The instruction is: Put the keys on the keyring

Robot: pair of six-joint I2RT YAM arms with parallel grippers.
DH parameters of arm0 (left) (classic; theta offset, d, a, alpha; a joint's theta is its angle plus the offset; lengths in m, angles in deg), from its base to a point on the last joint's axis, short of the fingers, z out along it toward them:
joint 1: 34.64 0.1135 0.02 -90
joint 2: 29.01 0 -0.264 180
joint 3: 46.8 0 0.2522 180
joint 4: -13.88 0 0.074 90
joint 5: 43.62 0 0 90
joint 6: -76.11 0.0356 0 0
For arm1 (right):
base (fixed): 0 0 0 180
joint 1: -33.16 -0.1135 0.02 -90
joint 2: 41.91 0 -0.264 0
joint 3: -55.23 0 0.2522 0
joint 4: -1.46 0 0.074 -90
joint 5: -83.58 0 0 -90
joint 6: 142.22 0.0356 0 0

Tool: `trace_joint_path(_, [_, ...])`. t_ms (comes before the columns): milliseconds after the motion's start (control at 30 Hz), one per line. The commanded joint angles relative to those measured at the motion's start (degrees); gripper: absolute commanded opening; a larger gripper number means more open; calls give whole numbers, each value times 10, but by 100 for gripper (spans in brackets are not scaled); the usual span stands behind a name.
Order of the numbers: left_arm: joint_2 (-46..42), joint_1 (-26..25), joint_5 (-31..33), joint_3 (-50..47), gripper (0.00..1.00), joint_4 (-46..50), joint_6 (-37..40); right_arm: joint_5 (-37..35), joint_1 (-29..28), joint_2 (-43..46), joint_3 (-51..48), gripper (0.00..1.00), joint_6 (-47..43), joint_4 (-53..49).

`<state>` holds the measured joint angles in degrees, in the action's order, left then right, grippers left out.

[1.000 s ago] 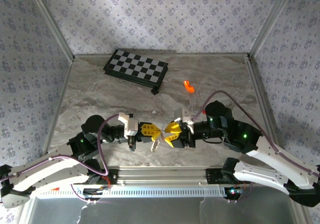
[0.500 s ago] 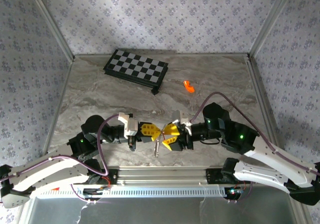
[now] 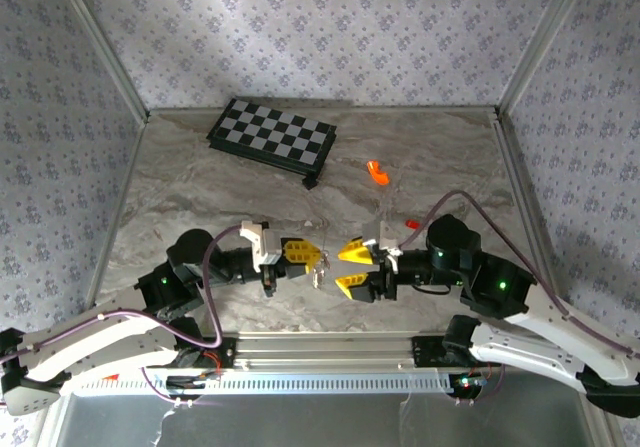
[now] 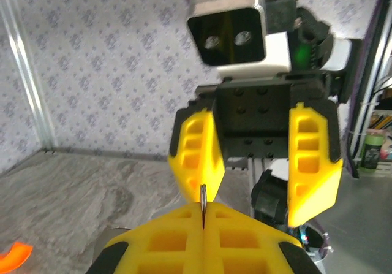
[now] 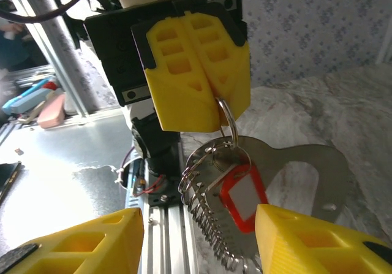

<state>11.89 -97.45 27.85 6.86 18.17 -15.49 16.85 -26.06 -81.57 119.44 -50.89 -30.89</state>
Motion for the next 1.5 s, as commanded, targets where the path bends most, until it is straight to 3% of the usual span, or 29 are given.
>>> trace_joint_path(0, [12,-3,57,11,0,46,9,-53,13,20,-2,54,7,-33])
trace_joint_path(300, [54,-3,184,4,0,164,-18,-81,51,22,-20,73,13,-47])
trace_joint_path(733, [179,-3,274,36,0,231,-25,-64,98,27,-47,81,22,-38])
trace_joint_path(967, [273,14,247,59,0,177,-31,-57,133,54,-59,82,34,-40])
trace_joint_path(1200, [386,81,172,82,0,96,-69,-41,162,68,-69,82,44,-40])
trace_joint_path(1467, [504,100,149,121,0,76,-78,-26,185,71,-71,83,47,-41])
